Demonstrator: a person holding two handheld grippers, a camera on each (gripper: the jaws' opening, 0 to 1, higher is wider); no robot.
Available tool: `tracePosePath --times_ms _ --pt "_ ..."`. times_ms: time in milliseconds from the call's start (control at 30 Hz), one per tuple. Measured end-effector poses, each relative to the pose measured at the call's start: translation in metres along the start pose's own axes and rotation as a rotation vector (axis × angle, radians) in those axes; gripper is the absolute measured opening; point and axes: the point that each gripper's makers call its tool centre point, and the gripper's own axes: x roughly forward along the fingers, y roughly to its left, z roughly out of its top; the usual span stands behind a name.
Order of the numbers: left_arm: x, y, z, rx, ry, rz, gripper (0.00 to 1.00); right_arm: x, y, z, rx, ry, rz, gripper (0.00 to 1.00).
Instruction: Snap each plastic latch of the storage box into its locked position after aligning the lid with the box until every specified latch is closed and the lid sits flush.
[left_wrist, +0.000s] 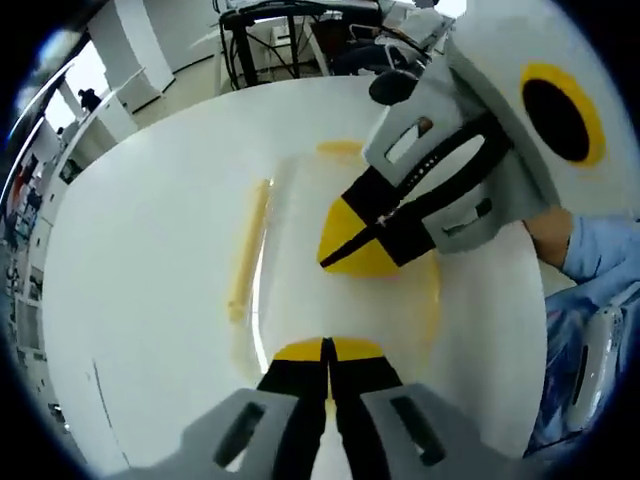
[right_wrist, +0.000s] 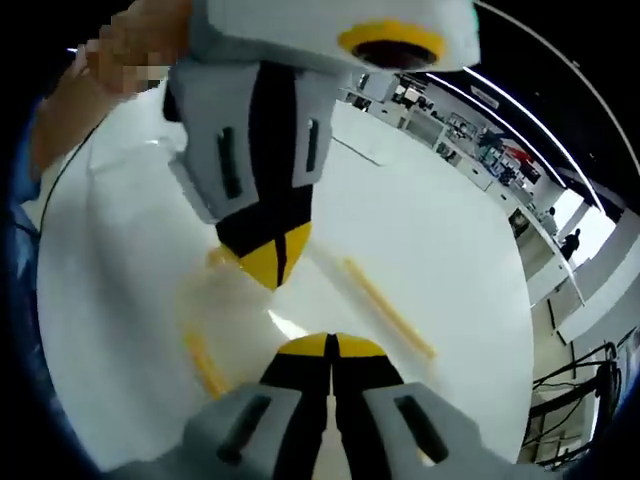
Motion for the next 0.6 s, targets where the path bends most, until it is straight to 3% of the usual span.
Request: tracePosePath --times_ms 333,400,600 --pt "0.001 0.003 0.001 0.007 0.028 0.019 0.0 -0.002 -0.013 -0.006 0.029 0.012 -0.013 0.0" --pt "0.0 0.004 -0.001 0.011 0.034 0.023 0.0 -0.008 -0.026 -0.019 0.097 0.047 -0.044 0.0" --pt "0.0 0.006 -0.005 -0.029 0.029 -0.011 0.0 -0.029 -0.058 -0.048 0.146 0.118 -0.132 0.0"
